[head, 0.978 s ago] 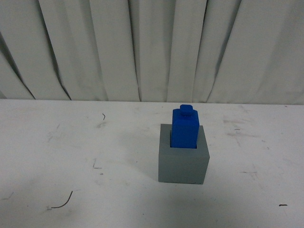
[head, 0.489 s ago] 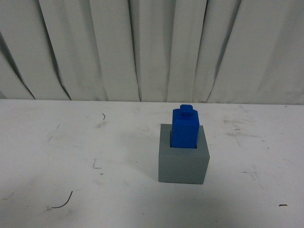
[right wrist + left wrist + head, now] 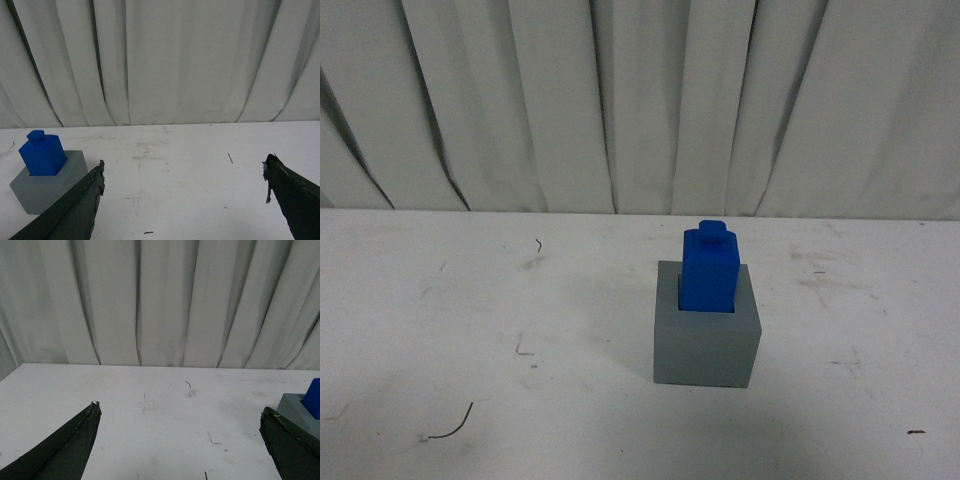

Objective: Insert blue part into gray base

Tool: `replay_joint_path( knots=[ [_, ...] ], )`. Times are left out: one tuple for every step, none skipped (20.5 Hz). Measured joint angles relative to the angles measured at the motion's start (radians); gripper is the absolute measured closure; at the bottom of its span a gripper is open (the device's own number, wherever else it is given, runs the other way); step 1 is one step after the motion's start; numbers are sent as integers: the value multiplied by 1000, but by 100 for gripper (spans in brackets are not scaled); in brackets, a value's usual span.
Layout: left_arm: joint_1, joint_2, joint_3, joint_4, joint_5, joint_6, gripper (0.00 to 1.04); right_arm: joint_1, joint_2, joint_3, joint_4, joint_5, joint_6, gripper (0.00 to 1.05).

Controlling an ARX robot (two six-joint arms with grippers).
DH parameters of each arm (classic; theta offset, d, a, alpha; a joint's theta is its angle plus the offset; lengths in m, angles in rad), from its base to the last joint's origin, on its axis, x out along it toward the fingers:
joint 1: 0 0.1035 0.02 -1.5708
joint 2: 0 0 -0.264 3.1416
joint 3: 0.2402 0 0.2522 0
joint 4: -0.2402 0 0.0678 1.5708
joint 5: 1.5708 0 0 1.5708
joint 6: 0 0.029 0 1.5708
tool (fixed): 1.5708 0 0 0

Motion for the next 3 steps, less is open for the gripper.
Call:
replay_joint_path(
  knots=[
    [0, 0, 0, 0, 0, 0, 7, 0, 0, 0, 0, 0, 0, 6],
    [0, 0, 0, 0, 0, 0, 7, 0, 0, 0, 0, 0, 0, 6],
    [0, 0, 0, 0, 0, 0, 7, 0, 0, 0, 0, 0, 0, 6]
  ],
)
